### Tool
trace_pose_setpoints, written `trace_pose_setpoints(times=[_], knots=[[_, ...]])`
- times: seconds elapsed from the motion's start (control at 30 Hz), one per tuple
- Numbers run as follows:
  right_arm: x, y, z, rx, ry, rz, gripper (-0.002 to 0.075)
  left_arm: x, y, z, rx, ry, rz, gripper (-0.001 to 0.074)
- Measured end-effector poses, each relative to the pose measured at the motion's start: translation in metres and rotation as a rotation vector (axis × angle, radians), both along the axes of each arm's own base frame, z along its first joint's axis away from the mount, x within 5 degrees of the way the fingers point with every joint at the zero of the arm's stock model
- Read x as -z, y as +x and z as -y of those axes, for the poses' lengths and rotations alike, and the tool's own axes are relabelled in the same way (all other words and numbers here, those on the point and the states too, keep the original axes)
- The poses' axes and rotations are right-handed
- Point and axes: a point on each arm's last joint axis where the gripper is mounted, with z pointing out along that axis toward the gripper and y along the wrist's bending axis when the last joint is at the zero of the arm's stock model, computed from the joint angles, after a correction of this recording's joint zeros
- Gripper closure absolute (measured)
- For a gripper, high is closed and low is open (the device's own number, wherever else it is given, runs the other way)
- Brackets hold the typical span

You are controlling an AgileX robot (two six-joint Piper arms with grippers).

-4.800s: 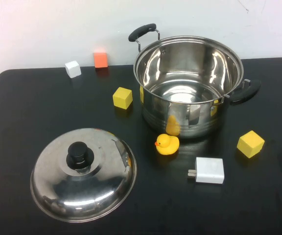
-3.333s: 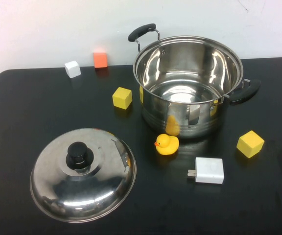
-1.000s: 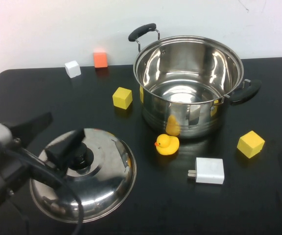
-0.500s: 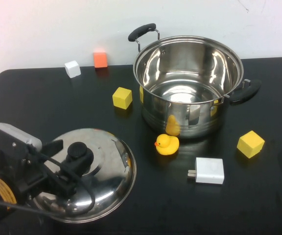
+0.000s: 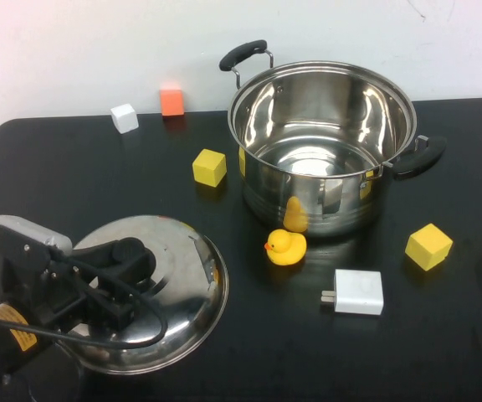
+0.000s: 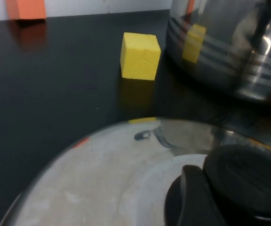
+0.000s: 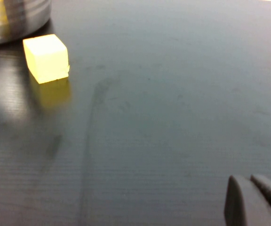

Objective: Cover the pot
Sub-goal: Pick up the pot lid, then place the pot lid on the pot

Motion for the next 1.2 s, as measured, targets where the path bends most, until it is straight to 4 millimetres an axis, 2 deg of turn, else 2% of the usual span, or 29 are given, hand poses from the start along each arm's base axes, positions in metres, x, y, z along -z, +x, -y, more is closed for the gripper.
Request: trace_pose_setpoints(times=[0.13,0.33,0.6,0.83,1.07,1.2], knots=[[0.0,0.0,0.0,0.0,0.0,0.0,0.0728,-0.004,0.001,-0.002,-0.024,-0.011,0.013,0.04],[0.0,0.0,0.0,0.0,0.0,0.0,0.0728,-0.037,-0.002,-0.01,-0.14,-0.071,0.13,0.04],[0.0,0.0,0.0,0.0,0.0,0.0,0.0728,-0.098,-0.012,-0.018,-0.228,-0.079,0.247,0.04],[0.0,0.0,0.0,0.0,0.0,0.0,0.0728,-0.156,-0.001,-0.015,-0.196,-0.062,0.185,0.04],[0.0,0.0,0.0,0.0,0.0,0.0,0.0728,-0.216,0.007,-0.007,-0.103,-0.128,0.22,0.04],[0.0,0.0,0.0,0.0,0.0,0.0,0.0728,-0.239,0.015,-0.005,-0.081,-0.183,0.236,0.04]])
